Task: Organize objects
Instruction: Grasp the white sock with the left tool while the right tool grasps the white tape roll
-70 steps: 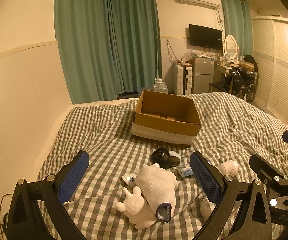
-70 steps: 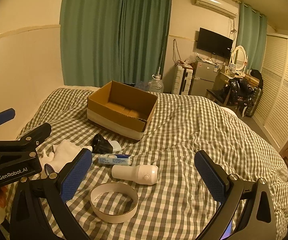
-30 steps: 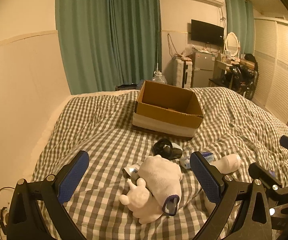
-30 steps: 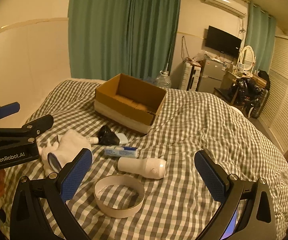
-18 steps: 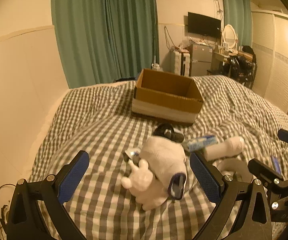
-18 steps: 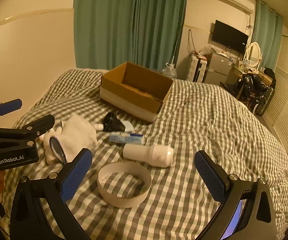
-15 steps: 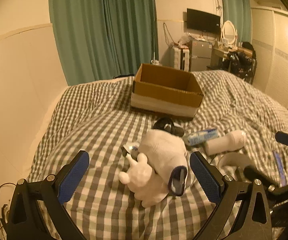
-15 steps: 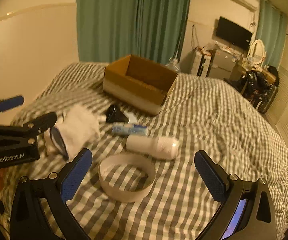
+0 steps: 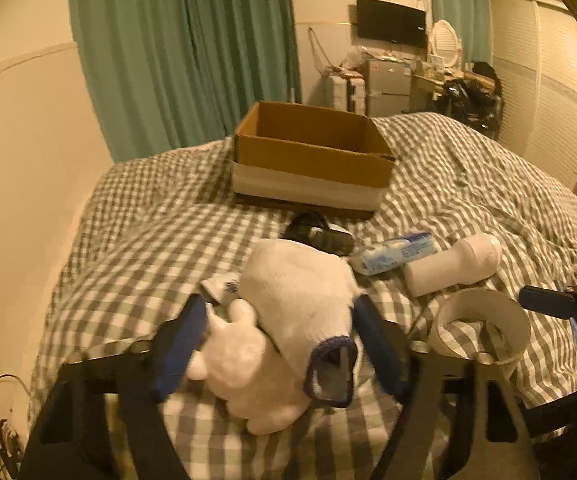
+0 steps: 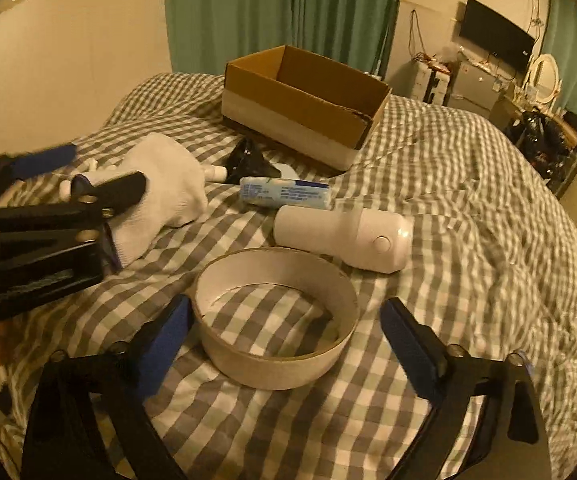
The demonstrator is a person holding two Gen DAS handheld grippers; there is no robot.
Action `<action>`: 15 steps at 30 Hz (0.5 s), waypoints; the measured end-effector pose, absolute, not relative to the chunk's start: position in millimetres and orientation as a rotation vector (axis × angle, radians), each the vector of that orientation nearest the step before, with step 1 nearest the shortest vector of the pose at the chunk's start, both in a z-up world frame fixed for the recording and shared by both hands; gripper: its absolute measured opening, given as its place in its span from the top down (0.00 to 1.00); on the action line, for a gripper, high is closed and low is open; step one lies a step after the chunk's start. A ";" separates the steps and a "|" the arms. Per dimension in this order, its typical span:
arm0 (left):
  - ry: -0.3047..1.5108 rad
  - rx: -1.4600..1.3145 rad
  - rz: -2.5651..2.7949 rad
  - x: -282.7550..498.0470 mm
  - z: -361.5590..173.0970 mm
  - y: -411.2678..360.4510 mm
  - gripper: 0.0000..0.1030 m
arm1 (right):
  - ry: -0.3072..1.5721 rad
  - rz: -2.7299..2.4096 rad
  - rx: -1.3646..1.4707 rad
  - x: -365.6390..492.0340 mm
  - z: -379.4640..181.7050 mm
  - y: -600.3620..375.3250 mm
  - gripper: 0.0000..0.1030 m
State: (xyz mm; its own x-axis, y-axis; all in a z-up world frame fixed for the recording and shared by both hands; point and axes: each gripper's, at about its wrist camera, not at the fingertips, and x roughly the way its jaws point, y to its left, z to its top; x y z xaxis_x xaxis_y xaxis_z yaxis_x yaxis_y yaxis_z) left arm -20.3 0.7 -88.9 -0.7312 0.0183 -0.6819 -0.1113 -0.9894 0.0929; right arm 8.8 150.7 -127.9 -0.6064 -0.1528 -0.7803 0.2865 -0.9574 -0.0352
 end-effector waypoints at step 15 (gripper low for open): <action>0.126 -1.040 2.823 -10.8 -67.7 -2.1 0.78 | 0.202 -2.616 1.138 18.9 -108.0 148.7 0.20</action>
